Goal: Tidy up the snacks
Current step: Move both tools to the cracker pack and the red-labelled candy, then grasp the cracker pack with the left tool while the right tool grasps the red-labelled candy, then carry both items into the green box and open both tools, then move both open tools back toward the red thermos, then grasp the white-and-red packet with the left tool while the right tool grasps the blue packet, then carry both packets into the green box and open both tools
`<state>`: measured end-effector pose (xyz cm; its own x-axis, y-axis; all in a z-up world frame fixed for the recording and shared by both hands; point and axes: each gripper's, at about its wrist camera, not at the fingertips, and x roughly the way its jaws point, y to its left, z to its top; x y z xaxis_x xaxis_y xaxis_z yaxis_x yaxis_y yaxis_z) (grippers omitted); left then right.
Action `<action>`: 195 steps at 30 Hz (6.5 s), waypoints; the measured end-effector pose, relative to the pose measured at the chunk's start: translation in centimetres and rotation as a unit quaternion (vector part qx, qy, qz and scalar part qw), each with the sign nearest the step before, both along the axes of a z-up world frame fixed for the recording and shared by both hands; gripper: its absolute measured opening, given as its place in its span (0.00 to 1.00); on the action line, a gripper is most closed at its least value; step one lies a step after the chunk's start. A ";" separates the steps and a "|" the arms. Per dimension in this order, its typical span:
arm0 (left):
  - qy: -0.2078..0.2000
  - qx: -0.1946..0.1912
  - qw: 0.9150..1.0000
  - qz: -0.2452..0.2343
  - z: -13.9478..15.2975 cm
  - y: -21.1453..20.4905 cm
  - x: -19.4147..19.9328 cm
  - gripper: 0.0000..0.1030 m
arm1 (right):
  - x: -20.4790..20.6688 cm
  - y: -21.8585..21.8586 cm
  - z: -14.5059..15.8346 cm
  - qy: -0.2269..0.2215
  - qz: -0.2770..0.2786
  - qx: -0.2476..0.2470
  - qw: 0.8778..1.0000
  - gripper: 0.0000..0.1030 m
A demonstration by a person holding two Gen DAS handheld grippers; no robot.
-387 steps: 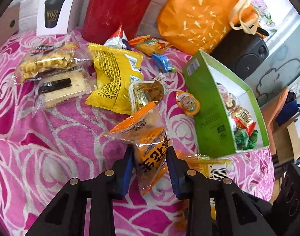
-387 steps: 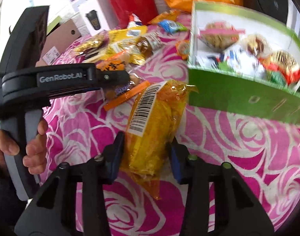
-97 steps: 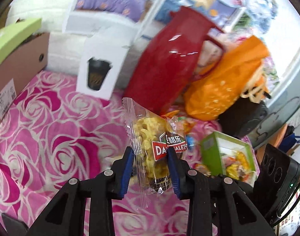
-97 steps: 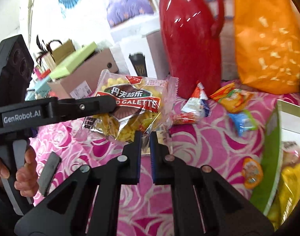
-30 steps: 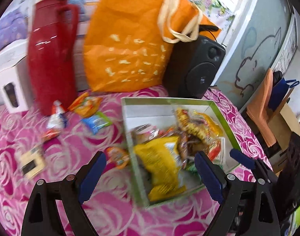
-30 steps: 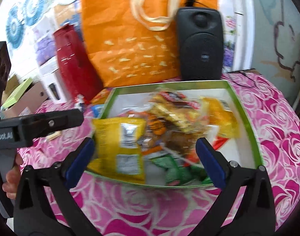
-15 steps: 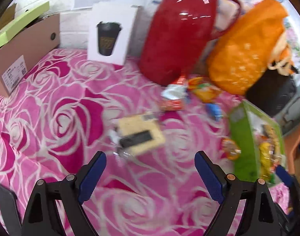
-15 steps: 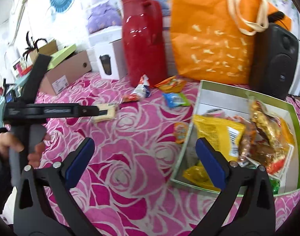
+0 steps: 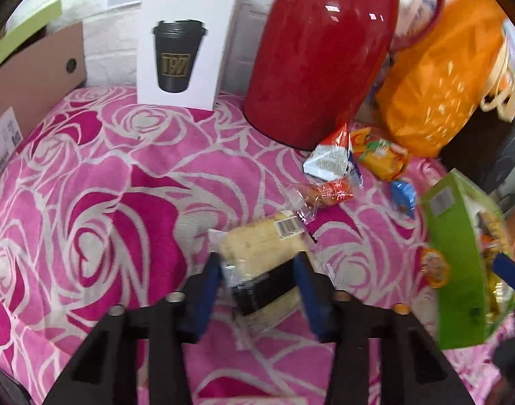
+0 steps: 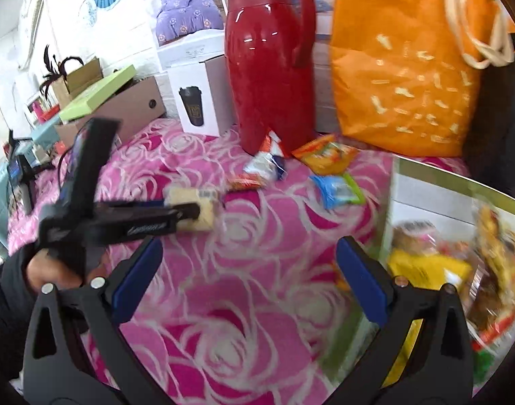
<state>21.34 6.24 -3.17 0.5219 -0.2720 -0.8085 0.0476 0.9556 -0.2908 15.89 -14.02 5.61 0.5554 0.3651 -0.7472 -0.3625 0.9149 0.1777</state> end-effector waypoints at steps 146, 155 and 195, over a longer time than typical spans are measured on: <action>-0.064 0.014 0.996 -0.057 6.7 -4.6 0.6 0.83 | 2.7 -1.6 -0.4 0.034 -0.019 -0.035 0.999 0.67; -0.035 0.021 0.998 -0.056 3.6 -6.0 6.8 0.83 | 9.9 -0.4 -4.9 0.082 -0.022 -0.109 0.990 0.58; -0.104 -0.038 0.985 -0.134 12.0 -11.4 -3.7 0.40 | -3.5 -6.9 3.8 -0.023 -0.084 -0.037 0.996 0.24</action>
